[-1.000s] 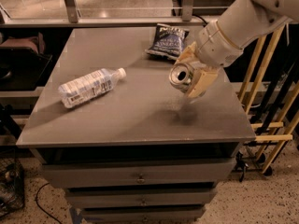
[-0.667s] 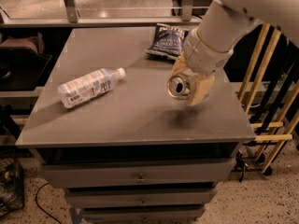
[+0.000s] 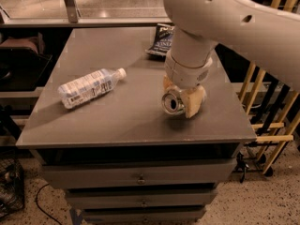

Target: Knock 7up can over

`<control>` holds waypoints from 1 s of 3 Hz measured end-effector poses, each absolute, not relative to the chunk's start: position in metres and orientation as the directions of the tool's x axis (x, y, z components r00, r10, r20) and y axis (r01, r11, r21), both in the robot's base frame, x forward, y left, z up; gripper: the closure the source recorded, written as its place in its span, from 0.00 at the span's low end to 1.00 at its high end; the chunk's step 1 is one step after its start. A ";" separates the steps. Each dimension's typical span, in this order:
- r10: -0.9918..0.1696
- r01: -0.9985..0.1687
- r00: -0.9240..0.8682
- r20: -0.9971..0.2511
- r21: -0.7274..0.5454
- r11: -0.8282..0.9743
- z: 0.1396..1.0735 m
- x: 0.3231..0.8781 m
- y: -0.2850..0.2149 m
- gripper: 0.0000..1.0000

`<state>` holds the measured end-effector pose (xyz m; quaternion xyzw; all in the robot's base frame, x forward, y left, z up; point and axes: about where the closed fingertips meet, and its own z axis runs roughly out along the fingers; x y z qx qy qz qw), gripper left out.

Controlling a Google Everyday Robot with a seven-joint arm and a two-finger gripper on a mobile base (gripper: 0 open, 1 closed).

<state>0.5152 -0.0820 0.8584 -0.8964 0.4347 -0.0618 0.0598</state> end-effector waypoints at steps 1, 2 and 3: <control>-0.764 -0.755 0.639 0.086 -0.114 -0.645 0.846 0.513 -0.077 1.00; -0.765 -0.756 0.638 0.088 -0.118 -0.644 0.847 0.513 -0.078 0.82; -0.765 -0.755 0.638 0.090 -0.120 -0.644 0.847 0.513 -0.078 0.59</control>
Offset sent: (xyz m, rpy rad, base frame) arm -0.0017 0.0041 -0.0108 -0.0445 0.0169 0.0265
